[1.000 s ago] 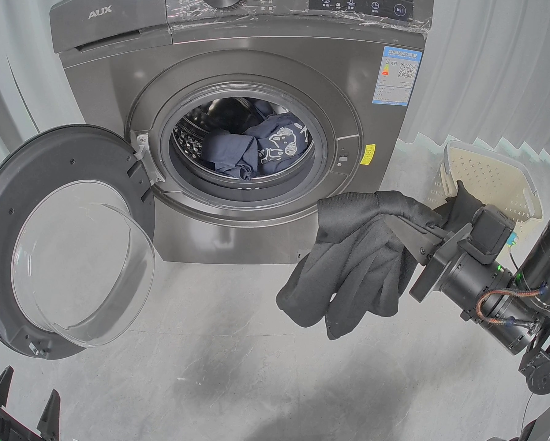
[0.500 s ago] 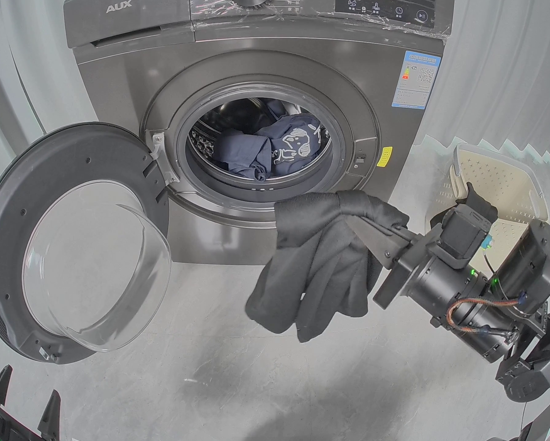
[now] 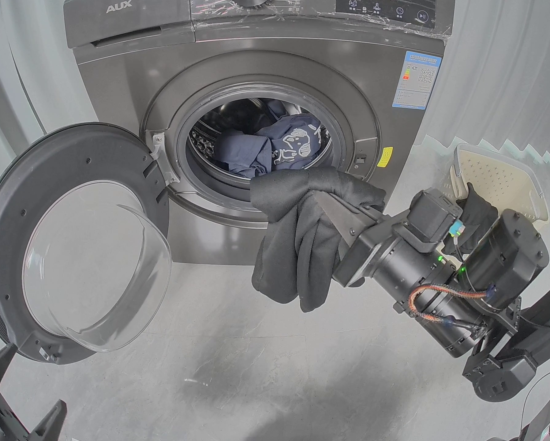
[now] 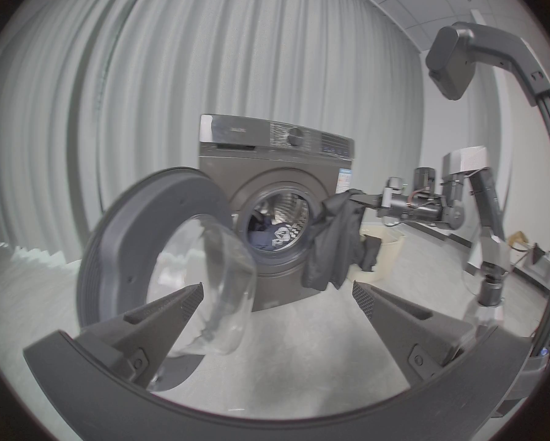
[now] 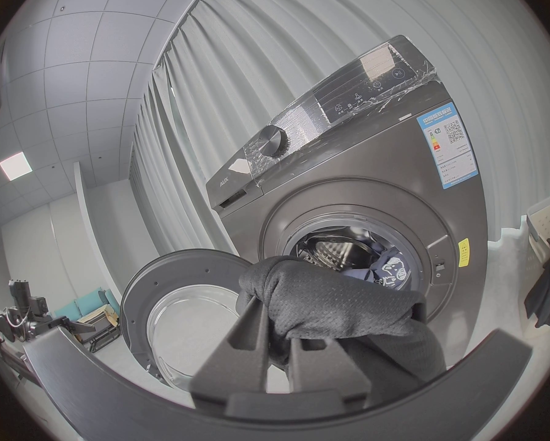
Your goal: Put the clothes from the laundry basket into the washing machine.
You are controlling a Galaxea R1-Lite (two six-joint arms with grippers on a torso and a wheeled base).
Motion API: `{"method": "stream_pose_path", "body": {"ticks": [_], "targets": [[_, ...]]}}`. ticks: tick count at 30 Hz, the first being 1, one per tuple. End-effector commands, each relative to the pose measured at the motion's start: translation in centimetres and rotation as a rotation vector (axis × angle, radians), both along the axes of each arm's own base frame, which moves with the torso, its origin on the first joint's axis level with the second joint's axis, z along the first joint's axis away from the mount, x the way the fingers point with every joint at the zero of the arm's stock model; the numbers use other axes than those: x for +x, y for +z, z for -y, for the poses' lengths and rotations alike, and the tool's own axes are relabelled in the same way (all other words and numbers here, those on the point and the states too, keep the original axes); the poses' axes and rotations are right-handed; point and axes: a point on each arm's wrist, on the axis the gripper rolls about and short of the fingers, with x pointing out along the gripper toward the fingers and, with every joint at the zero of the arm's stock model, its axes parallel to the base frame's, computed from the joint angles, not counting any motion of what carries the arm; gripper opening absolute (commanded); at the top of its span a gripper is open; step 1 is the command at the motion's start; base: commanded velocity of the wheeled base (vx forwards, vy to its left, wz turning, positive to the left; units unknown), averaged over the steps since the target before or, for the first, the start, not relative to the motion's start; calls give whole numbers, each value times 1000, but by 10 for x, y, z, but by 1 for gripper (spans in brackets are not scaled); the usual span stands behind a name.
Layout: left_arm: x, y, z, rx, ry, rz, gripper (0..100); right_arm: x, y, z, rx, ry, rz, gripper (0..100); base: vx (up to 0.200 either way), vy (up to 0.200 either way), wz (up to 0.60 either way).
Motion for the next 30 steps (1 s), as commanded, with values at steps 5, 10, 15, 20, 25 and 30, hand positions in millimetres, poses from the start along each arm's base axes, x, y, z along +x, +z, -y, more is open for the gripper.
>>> {"method": "stream_pose_path", "body": {"ticks": [5, 10, 15, 20, 25, 30], "targets": [[87, 43, 8, 75, -324, -184, 100, 23, -1, -25, 37, 7, 18, 0, 0, 0, 0], [121, 47, 20, 83, -422, -231, 100, 30, -2, -34, 40, 7, 27, 0, 0, 0, 0], [156, 48, 36, 93, -492, -253, 100, 36, -6, -39, 39, 5, 29, 0, 0, 0, 0], [180, 34, 48, 118, -528, -273, 100, 38, -6, -37, 38, -1, 30, 0, 0, 0, 0], [193, 14, 59, 126, -564, -319, 100, 40, -7, -36, 41, -6, 27, 0, 0, 0, 0], [198, 15, 68, 92, -581, -309, 100, 41, -6, -35, 44, -10, 27, 0, 0, 0, 0]]}}
